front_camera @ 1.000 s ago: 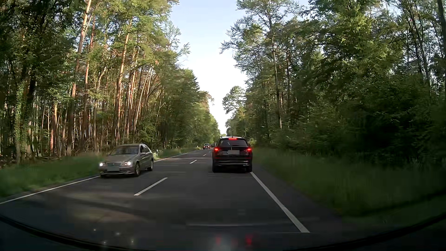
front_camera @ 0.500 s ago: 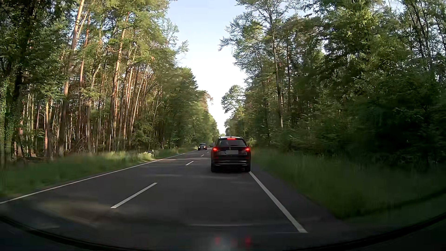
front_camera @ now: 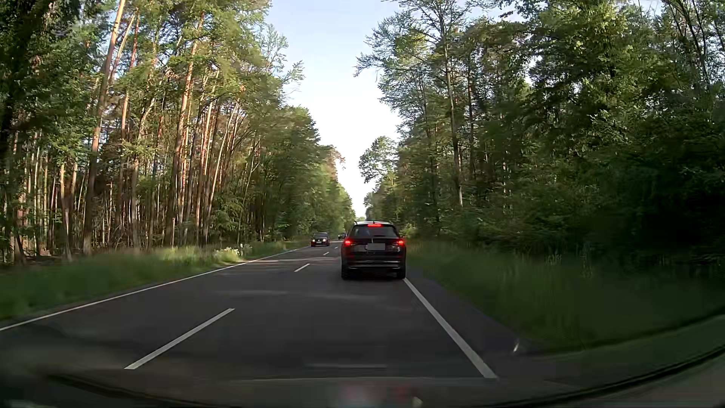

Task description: Follow the waypoints while adhering to traffic rules and regulations

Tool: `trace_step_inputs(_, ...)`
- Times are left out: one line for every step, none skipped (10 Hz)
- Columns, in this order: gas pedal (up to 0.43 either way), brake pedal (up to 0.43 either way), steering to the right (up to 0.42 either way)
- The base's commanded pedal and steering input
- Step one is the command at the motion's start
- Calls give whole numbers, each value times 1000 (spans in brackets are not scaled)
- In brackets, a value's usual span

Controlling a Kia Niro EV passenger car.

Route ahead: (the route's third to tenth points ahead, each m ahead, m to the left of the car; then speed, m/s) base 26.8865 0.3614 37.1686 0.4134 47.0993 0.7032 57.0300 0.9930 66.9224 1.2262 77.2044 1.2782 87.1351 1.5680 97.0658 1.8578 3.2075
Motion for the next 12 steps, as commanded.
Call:
trace_step_inputs(0,0,1)
trace_step_inputs(0,0,1)
trace_step_inputs(0,0,1)
trace_step_inputs(0,0,0)
trace_step_inputs(0,0,0)
trace_step_inputs(0,0,0)
trace_step_inputs(0,0,0)
trace_step_inputs(0,0,0)
trace_step_inputs(0,0,-1)
trace_step_inputs(0,0,-2)
trace_step_inputs(0,0,-2)
trace_step_inputs(0,0,-3)
